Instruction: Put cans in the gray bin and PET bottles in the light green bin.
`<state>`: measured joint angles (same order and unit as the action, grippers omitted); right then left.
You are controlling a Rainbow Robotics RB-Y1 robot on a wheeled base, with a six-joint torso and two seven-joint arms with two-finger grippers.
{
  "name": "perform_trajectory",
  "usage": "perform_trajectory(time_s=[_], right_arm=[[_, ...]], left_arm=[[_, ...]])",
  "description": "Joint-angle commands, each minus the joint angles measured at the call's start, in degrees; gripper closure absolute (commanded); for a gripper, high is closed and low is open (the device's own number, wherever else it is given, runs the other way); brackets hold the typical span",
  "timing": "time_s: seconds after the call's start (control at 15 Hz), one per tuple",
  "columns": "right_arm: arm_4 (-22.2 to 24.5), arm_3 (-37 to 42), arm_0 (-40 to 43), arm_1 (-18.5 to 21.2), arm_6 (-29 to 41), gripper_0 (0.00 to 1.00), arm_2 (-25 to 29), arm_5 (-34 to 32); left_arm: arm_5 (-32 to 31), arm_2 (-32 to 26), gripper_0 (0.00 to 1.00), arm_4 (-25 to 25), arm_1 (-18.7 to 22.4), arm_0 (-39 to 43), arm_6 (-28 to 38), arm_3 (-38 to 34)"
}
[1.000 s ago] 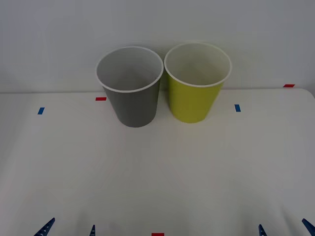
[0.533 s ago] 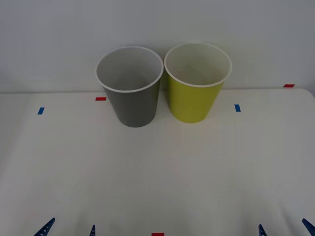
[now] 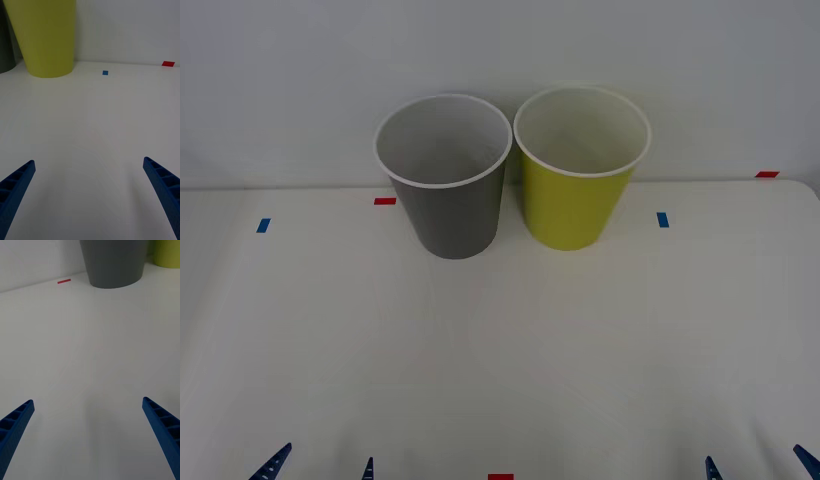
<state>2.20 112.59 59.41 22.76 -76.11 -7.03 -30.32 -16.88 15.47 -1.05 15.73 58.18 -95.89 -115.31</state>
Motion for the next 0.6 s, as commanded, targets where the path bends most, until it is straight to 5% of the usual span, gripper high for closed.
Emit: perform_trajectory(time_s=[0.07,0.6], right_arm=[[0.00,0.00,0.00,0.00,0.00,0.00,0.00,0.00],[0.00,0.00,0.00,0.00,0.00,0.00,0.00,0.00]], left_arm=[[0.00,0.00,0.00,0.00,0.00,0.00,0.00,0.00],[0.00,0.00,0.00,0.00,0.00,0.00,0.00,0.00]])
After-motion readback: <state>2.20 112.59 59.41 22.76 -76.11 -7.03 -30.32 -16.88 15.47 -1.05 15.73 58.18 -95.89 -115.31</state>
